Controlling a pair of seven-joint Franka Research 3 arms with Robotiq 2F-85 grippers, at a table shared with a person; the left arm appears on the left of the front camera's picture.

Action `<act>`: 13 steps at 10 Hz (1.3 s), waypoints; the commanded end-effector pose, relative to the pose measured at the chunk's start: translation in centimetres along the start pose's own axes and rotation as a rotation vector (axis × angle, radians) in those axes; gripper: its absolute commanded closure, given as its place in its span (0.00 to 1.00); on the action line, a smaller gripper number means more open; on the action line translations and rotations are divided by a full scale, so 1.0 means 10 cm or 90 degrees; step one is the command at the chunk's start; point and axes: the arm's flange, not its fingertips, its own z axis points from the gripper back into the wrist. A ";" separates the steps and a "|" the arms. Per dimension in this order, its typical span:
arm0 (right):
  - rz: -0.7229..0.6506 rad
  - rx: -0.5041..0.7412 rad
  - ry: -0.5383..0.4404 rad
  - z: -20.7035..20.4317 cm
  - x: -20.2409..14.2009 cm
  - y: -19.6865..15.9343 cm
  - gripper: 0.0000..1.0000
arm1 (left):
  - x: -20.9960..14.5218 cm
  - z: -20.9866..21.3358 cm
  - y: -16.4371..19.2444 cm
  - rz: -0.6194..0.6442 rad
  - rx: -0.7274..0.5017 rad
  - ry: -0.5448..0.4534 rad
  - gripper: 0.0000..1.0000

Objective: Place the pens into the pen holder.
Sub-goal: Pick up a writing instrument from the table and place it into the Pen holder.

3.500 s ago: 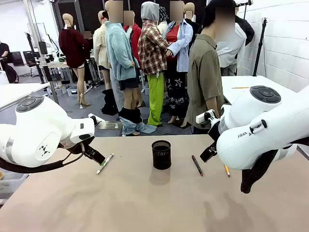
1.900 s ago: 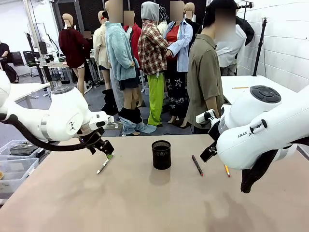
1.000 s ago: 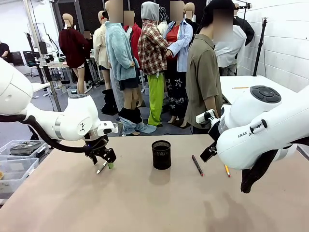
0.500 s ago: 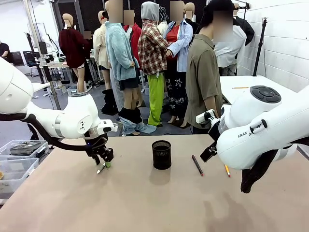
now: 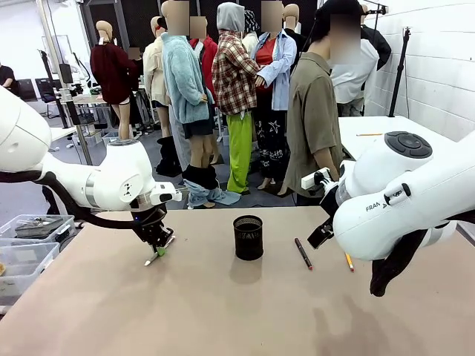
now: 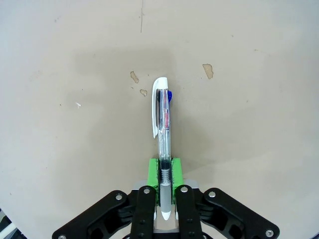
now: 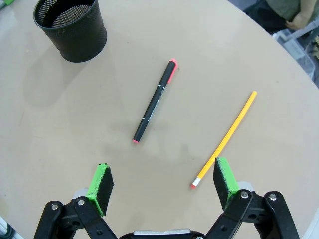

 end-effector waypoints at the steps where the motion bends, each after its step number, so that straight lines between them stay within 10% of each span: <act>1: 0.001 0.000 0.000 0.00 0.00 0.01 0.00 | -0.01 -0.10 -0.05 0.006 0.015 0.024 1.00; 6: 0.001 0.000 0.000 0.00 0.00 0.01 0.00 | -0.34 0.54 -0.20 -0.157 -0.092 -0.106 1.00; 13: 0.001 0.000 0.000 0.00 0.00 0.01 0.00 | -0.08 0.93 -0.32 -0.463 -0.414 -0.482 1.00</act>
